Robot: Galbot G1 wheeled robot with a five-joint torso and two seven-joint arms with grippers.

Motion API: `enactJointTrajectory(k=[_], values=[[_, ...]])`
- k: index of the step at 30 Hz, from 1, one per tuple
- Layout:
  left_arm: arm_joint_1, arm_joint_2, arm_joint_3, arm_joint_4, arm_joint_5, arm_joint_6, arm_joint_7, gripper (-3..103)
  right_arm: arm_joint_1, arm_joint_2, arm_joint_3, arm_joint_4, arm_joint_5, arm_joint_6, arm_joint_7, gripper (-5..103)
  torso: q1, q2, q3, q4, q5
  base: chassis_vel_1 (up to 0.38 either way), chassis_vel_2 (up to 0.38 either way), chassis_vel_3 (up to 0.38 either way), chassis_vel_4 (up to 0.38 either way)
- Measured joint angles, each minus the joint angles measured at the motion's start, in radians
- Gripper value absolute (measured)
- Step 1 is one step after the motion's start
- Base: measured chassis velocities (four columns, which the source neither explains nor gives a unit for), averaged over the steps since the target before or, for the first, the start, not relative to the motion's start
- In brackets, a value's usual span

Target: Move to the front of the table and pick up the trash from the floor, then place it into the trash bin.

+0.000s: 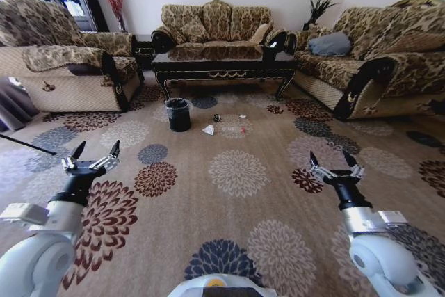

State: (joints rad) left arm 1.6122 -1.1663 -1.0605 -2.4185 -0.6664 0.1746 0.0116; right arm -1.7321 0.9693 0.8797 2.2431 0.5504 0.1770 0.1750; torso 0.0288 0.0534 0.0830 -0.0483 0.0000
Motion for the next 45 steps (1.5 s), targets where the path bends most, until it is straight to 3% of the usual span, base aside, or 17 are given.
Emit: enactJointTrajectory(k=[17,45], values=[[0.008,-0.012,-0.008,-0.005,0.004,-0.006,0.001,100,0.004,0.002,-0.013,-0.010,-0.012,0.001,0.001,100,0.001,0.005,0.004,-0.0001,-0.0001,-0.154,0.135,0.151,-0.133],[0.017,-0.021,-0.007,-0.004,0.015,-0.012,0.005,100,0.011,0.008,-0.025,-0.028,-0.023,0.008,0.001,100,0.001,0.008,0.007,0.0000,0.0004,-0.349,0.343,0.347,-0.347]])
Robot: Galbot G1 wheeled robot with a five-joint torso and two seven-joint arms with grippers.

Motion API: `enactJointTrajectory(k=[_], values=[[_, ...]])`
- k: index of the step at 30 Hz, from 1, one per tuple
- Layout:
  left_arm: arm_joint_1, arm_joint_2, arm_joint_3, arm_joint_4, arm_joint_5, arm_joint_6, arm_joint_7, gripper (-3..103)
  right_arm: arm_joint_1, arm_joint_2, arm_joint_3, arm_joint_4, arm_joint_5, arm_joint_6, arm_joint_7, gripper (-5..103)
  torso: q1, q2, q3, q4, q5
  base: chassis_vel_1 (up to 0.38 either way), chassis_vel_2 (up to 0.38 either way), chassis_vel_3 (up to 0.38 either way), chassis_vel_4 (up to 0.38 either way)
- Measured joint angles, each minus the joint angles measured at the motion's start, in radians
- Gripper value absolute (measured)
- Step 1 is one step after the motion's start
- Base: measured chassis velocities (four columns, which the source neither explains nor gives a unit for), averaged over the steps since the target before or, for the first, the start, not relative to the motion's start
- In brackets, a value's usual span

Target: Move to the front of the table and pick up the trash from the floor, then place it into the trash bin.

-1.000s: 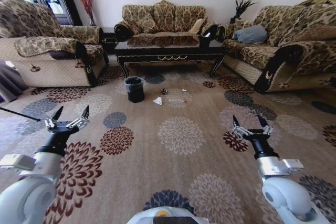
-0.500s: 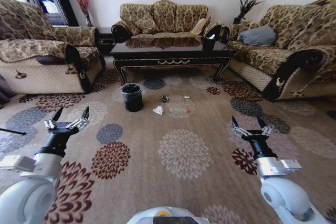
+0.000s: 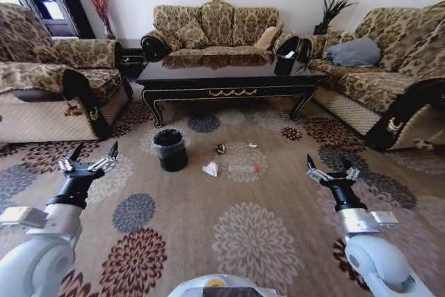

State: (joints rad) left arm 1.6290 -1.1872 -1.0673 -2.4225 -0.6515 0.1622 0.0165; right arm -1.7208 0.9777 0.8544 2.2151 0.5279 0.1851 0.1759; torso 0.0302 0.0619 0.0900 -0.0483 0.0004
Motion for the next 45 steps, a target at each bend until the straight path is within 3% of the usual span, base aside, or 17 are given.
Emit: enactJointTrajectory(k=[26,40,43,45], values=[[0.006,0.002,0.015,0.028,0.010,-0.009,-0.001,100,-0.001,0.001,-0.002,-0.010,-0.001,0.031,-0.020,100,0.000,0.001,0.001,0.0000,-0.0008,-0.349,0.345,0.350,-0.349],[-0.001,0.003,0.042,0.050,0.027,0.031,-0.038,100,0.001,0.007,-0.010,-0.031,-0.009,0.039,-0.022,100,0.000,0.001,0.000,-0.0003,-0.0003,-0.033,0.042,0.035,-0.026],[0.001,0.015,0.073,0.085,0.023,0.132,-0.150,100,0.005,0.009,-0.018,-0.039,-0.015,0.041,-0.022,100,0.000,0.001,0.001,0.0000,-0.0003,0.000,0.000,0.000,0.000],[-0.004,0.031,0.090,0.109,-0.024,0.207,-0.220,100,0.006,0.010,-0.021,-0.041,-0.018,0.043,-0.022,100,0.000,0.001,0.001,0.0002,-0.0007,0.000,0.000,0.000,0.000]])
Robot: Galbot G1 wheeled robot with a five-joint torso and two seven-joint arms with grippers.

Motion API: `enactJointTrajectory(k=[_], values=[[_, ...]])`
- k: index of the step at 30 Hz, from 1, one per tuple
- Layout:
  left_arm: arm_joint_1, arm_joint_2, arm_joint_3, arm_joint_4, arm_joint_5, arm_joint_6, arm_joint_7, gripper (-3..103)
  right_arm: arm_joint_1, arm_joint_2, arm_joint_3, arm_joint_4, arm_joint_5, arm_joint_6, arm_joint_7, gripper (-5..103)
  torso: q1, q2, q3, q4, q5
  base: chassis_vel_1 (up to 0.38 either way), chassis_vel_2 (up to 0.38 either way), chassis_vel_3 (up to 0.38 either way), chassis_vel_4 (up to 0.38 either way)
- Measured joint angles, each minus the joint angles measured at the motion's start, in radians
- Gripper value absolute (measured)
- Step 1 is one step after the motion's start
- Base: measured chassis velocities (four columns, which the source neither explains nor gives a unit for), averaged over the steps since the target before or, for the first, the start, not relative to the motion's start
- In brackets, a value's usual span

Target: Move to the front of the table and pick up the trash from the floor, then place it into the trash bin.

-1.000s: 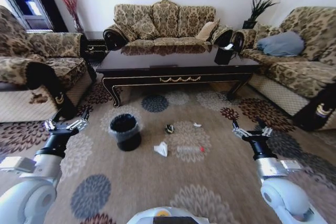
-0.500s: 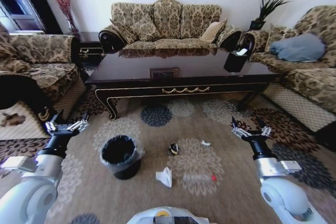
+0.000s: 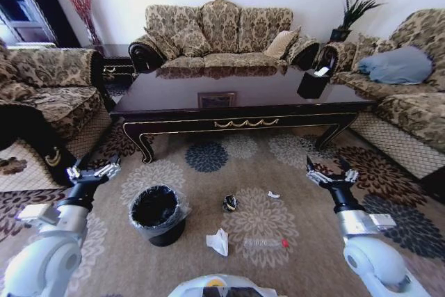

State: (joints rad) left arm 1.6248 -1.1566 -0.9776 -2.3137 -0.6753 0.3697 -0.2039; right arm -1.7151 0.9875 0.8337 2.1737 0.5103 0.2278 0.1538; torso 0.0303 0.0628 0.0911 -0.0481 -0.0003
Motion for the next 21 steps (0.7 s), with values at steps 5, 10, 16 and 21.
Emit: enactJointTrajectory(k=[5,10,16,21], values=[[-0.019,0.027,0.025,0.030,-0.144,0.186,-0.128,100,-0.001,0.000,-0.003,-0.006,-0.003,0.002,0.000,100,0.000,0.000,0.000,-0.0003,0.0000,0.000,0.000,0.000,0.000],[-0.024,0.032,0.038,0.037,-0.241,0.331,-0.218,100,0.000,-0.002,-0.003,-0.014,-0.004,0.003,-0.002,100,0.000,0.000,0.000,-0.0001,0.0003,0.000,0.000,0.000,0.000],[-0.043,0.037,0.078,0.097,-0.254,0.364,-0.229,100,0.005,0.001,-0.012,-0.024,-0.012,0.004,-0.003,100,0.000,0.000,0.000,-0.0001,0.0004,0.000,0.000,0.000,0.000],[-0.069,0.037,0.135,0.175,-0.238,0.366,-0.227,100,0.006,0.002,-0.016,-0.031,-0.018,0.004,-0.003,100,0.000,0.000,0.000,-0.0002,0.0002,0.000,0.000,0.000,0.000]])
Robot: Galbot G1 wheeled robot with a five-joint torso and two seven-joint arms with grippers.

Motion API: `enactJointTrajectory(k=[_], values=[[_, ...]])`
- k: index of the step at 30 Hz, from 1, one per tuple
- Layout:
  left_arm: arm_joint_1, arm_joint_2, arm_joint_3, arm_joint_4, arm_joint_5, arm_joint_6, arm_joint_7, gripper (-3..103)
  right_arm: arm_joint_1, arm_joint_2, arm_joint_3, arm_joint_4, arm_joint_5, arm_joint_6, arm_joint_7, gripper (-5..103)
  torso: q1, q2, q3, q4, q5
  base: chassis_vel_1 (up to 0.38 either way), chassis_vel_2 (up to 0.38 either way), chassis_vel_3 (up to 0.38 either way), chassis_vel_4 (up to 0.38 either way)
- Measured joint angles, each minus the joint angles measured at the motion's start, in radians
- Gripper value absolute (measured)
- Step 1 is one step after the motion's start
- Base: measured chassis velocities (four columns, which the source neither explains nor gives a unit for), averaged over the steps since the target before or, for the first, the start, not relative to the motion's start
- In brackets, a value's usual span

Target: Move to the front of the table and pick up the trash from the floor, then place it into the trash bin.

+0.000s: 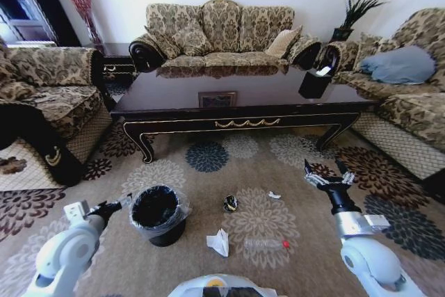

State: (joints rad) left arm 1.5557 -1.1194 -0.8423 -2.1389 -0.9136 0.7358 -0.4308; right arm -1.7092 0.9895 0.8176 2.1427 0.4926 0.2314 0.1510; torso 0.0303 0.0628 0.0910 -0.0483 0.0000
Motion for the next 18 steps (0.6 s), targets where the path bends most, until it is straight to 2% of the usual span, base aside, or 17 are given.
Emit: enactJointTrajectory(k=[6,17,18], values=[[-0.023,-0.025,0.051,0.070,0.006,-0.008,0.004,100,-0.004,0.001,0.000,-0.006,-0.002,0.000,0.000,100,0.000,0.000,0.000,-0.0001,0.0000,0.000,0.000,0.000,0.000],[-0.037,-0.042,0.084,0.132,0.044,-0.039,0.042,100,-0.006,0.009,-0.004,-0.010,-0.009,0.001,0.001,100,0.000,0.000,0.000,0.0000,0.0001,0.000,0.000,0.000,0.000],[-0.040,-0.044,0.087,0.143,0.044,-0.041,0.042,103,-0.007,0.010,-0.005,-0.010,-0.010,0.001,0.001,100,0.000,0.000,0.000,0.0000,0.0001,0.000,0.000,0.000,0.000]])
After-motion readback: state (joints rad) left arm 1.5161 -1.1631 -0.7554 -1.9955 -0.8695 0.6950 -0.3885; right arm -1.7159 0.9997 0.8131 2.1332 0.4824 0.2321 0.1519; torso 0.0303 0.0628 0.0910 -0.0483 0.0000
